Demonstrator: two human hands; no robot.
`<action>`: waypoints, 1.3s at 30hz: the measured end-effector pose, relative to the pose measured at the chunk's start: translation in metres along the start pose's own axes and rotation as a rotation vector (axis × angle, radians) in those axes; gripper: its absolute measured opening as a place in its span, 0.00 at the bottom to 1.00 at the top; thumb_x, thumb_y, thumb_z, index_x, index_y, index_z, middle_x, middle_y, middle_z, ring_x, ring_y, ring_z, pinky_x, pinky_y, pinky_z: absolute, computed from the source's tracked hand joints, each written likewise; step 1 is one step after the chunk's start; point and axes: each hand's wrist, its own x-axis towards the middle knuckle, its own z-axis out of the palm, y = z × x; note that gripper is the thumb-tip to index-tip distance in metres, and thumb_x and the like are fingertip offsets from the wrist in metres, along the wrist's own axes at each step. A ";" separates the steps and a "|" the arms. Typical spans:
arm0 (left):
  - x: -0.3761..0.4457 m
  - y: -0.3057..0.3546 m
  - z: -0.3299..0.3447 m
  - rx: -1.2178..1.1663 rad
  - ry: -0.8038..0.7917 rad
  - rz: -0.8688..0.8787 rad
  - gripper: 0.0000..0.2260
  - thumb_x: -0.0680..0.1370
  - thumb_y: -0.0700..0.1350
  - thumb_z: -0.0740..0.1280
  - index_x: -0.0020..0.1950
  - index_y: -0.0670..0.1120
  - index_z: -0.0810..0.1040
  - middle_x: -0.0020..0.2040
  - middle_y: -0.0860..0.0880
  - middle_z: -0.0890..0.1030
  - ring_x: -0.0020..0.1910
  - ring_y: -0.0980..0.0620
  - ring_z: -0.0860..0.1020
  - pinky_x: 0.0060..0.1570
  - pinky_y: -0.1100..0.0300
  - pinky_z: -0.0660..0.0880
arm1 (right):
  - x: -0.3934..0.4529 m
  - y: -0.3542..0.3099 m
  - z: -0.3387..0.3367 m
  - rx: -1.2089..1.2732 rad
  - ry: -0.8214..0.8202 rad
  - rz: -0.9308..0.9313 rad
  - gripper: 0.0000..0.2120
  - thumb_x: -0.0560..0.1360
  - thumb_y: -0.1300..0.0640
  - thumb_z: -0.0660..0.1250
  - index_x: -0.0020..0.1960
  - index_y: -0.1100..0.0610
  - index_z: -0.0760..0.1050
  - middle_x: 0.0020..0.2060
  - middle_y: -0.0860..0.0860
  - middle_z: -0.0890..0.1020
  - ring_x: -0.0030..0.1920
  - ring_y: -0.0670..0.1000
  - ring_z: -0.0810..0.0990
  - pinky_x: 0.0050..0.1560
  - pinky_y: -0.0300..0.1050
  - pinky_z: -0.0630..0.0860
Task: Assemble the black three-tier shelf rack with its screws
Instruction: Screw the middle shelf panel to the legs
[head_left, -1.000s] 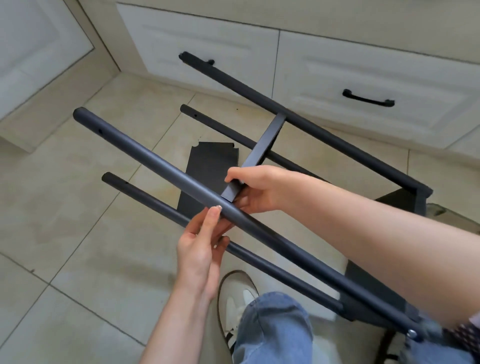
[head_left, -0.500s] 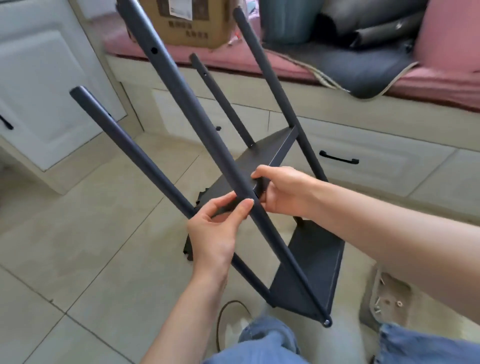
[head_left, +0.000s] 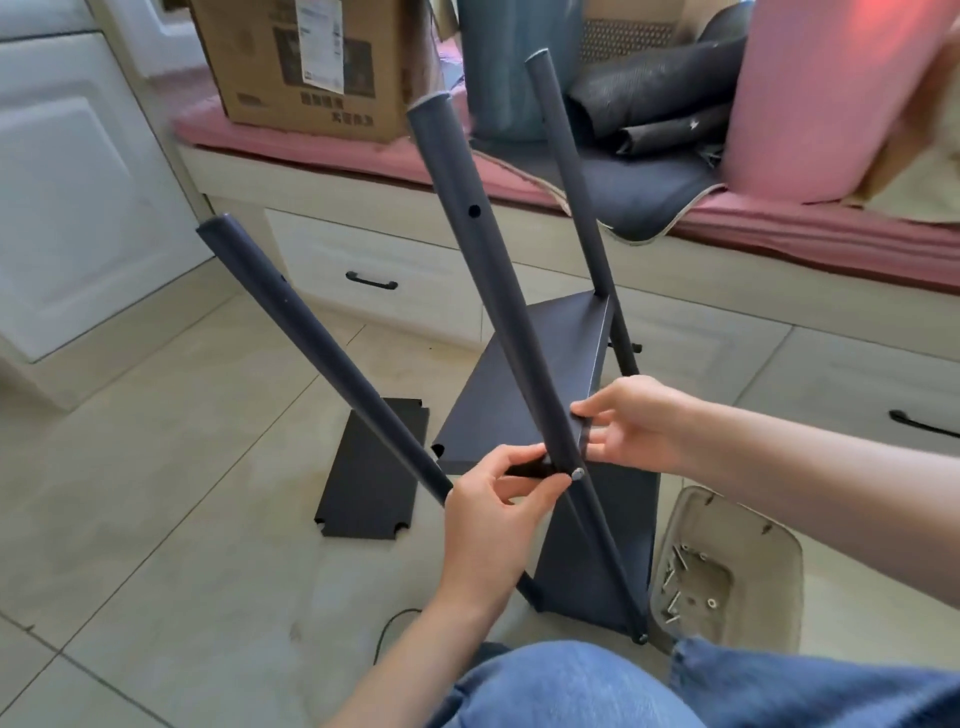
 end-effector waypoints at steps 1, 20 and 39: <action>0.000 0.001 0.002 -0.004 -0.009 0.000 0.09 0.74 0.44 0.77 0.53 0.53 0.84 0.47 0.57 0.87 0.49 0.56 0.85 0.50 0.67 0.79 | 0.000 0.000 -0.002 0.000 -0.003 -0.004 0.09 0.78 0.74 0.58 0.56 0.66 0.71 0.51 0.65 0.80 0.50 0.65 0.84 0.45 0.61 0.83; 0.036 -0.017 -0.065 0.058 0.264 -0.024 0.12 0.81 0.38 0.69 0.54 0.57 0.80 0.47 0.62 0.85 0.48 0.65 0.82 0.44 0.76 0.74 | -0.007 -0.007 -0.033 0.051 -0.079 -0.036 0.15 0.79 0.71 0.58 0.64 0.66 0.71 0.49 0.60 0.82 0.45 0.57 0.84 0.43 0.50 0.79; 0.018 0.000 -0.038 0.159 0.171 0.172 0.15 0.79 0.36 0.71 0.61 0.53 0.78 0.55 0.55 0.82 0.55 0.58 0.80 0.50 0.69 0.76 | 0.007 -0.021 -0.044 -0.034 0.013 -0.011 0.09 0.80 0.61 0.60 0.59 0.63 0.73 0.53 0.59 0.78 0.48 0.59 0.78 0.48 0.54 0.75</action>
